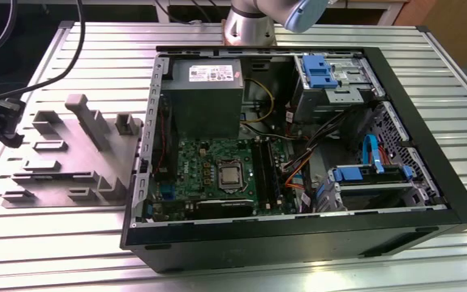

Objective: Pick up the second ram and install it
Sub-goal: 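Reach for the second ram, then pick up the second ram and move it above second insertion slot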

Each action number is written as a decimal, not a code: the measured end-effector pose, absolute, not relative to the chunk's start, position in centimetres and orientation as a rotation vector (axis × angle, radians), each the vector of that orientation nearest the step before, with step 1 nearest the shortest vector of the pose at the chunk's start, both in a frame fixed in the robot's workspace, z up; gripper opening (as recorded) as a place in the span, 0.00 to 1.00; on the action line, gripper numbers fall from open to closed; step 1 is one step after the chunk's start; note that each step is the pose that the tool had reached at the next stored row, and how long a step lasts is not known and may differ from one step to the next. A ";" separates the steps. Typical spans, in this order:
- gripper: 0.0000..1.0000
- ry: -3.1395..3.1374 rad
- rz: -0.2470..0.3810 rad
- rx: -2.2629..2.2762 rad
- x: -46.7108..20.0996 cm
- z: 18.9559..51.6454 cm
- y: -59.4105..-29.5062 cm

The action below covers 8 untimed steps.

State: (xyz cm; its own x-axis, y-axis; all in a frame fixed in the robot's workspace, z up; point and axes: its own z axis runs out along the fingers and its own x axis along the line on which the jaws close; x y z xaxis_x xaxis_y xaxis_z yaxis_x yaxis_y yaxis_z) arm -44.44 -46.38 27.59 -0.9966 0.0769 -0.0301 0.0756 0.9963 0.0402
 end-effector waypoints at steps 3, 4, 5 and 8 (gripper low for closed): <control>0.10 3.107 0.060 0.119 -44.4 27.5 -46.4; 0.10 3.107 0.060 0.119 -44.4 27.4 -46.4; 0.10 3.107 0.060 0.119 -44.4 27.4 -46.4; 0.10 3.107 0.060 0.119 -44.4 27.4 -46.4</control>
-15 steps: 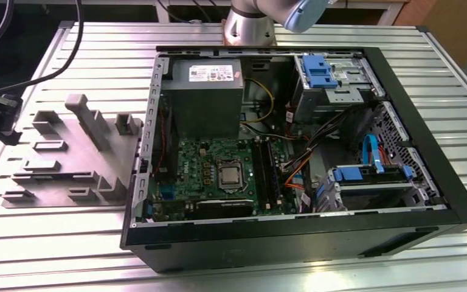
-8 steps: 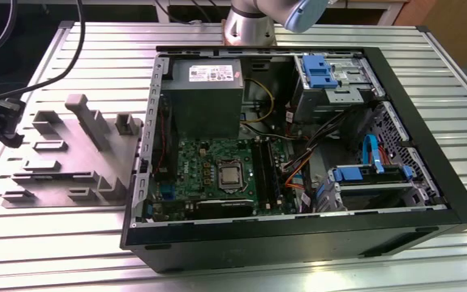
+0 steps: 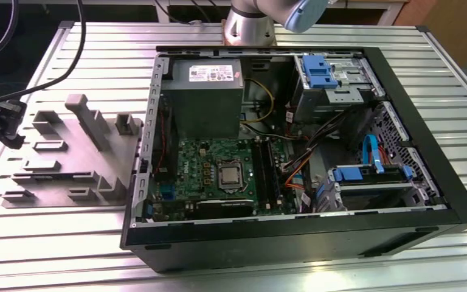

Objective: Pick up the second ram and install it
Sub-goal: 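Pick up the second ram and move it above second insertion slot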

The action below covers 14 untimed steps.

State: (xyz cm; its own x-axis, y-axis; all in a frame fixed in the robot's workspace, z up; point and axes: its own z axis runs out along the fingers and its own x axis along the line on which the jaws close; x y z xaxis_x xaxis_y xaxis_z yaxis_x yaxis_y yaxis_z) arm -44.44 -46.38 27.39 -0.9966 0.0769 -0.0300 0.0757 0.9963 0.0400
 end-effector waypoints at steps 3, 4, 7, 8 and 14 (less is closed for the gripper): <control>0.10 3.107 0.060 0.119 -44.4 27.4 -46.4; 0.10 3.107 0.060 0.119 -44.4 27.4 -46.4; 0.10 3.107 0.060 0.119 -44.4 27.4 -46.4; 0.10 3.107 0.060 0.119 -44.4 27.4 -46.4; 0.10 3.107 0.061 0.119 -44.4 26.7 -46.4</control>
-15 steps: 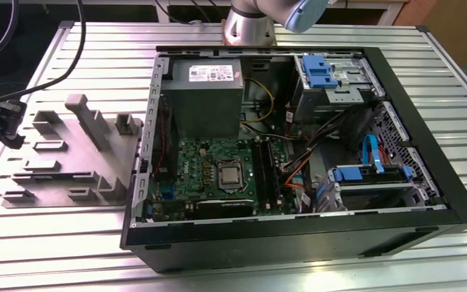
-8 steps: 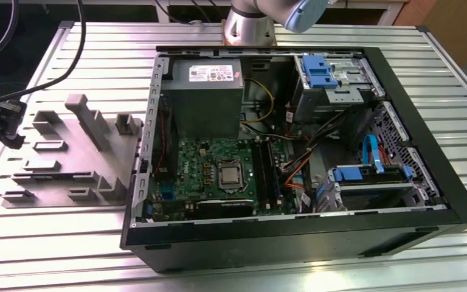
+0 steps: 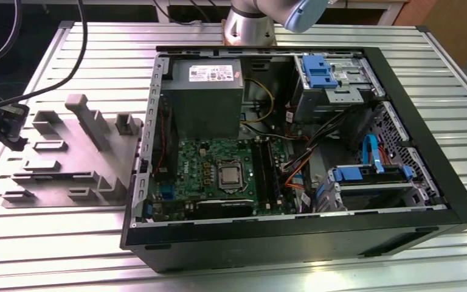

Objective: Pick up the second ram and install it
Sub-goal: 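Pick up the second ram and move it above second insertion slot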

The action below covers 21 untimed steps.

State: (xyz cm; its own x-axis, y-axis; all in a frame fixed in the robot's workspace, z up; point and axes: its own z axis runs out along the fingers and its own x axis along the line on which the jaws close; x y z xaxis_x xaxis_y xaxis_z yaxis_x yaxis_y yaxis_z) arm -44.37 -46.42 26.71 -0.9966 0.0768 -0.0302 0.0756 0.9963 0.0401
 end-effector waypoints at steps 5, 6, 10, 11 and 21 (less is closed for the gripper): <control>0.10 3.107 0.061 0.112 -43.8 26.4 -46.5; 0.10 3.108 0.060 0.105 -43.8 26.3 -46.6; 0.10 3.108 0.059 0.101 -43.8 26.3 -46.6; 0.10 3.108 0.059 0.099 -43.8 26.3 -46.6; 0.10 3.109 0.062 -0.153 -43.8 25.9 -46.6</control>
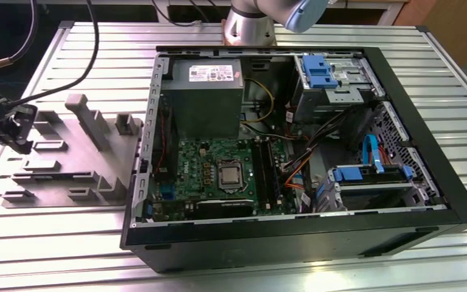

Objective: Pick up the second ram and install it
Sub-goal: 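Pick up the second ram and move it above second insertion slot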

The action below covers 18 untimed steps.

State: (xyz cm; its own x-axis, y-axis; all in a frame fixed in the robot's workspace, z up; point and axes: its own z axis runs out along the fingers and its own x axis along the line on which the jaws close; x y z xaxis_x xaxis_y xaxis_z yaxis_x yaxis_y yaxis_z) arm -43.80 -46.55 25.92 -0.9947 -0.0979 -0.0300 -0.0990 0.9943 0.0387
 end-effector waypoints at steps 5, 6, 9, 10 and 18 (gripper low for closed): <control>0.10 3.101 0.064 -0.293 -43.8 25.7 -46.6; 0.10 3.098 0.065 -0.323 -43.8 25.7 -46.6; 0.10 3.090 0.066 -0.407 -43.8 25.6 -46.6; 0.10 3.086 0.066 -0.435 -43.8 25.6 -46.6; 0.10 3.049 0.069 -0.658 -43.8 25.4 -46.6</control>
